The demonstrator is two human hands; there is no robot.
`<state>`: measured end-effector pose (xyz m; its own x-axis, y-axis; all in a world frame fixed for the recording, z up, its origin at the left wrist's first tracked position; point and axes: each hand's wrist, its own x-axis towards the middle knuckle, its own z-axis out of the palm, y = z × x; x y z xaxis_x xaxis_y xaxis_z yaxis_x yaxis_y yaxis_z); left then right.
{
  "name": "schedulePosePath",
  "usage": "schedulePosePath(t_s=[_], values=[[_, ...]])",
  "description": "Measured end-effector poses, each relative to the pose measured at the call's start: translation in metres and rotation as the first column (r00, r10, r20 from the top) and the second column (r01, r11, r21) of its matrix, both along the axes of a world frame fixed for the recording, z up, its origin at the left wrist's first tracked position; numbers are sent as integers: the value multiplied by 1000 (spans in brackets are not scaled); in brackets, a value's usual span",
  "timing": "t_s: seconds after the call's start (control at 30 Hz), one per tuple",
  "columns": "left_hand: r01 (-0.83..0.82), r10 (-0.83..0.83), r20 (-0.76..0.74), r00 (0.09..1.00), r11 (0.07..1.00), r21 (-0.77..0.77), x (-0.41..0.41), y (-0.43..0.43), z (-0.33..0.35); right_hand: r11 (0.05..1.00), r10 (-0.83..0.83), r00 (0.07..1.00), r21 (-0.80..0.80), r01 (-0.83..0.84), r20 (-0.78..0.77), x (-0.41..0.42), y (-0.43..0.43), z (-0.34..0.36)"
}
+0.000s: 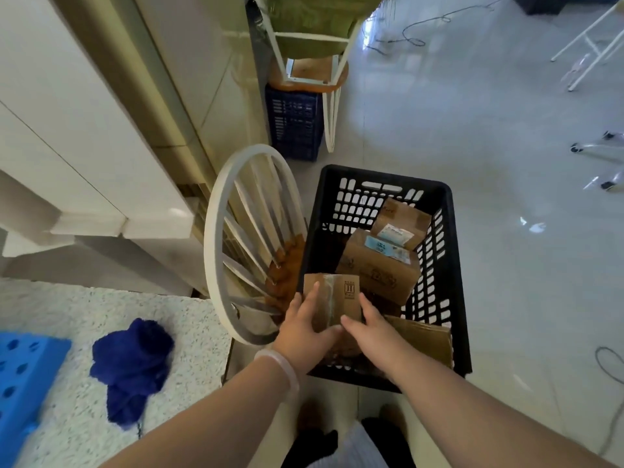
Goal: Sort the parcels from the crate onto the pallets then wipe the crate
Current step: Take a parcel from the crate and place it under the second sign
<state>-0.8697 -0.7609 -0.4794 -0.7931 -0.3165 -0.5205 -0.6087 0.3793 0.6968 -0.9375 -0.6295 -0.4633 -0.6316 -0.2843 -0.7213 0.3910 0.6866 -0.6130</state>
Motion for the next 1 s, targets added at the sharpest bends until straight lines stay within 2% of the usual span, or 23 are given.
schedulePosePath(t_s=[0.23,0.43,0.53,0.63,0.77,0.87,1.0], values=[[-141,133,-106,985,988,-68,-28,8,38,973,-211,977,-88,214,40,-41,13,39],[-237,225,-107,968,965,-115,-64,30,92,976,-137,990,-173,129,-35,-64,27,81],[-310,299,-162,941,949,-50,-77,39,112,965,-183,980,-204,165,-75,-74,34,98],[-422,442,-198,875,896,136,-82,45,125,954,-221,972,-224,198,-81,-82,39,110],[-451,507,-258,822,857,248,-84,56,138,930,-284,955,-269,252,-89,-97,46,120],[-474,543,-302,783,836,275,-86,69,145,921,-307,945,-288,263,-117,-98,53,124],[-466,493,-310,813,870,160,-87,82,144,934,-260,956,-285,214,-134,-93,63,127]])
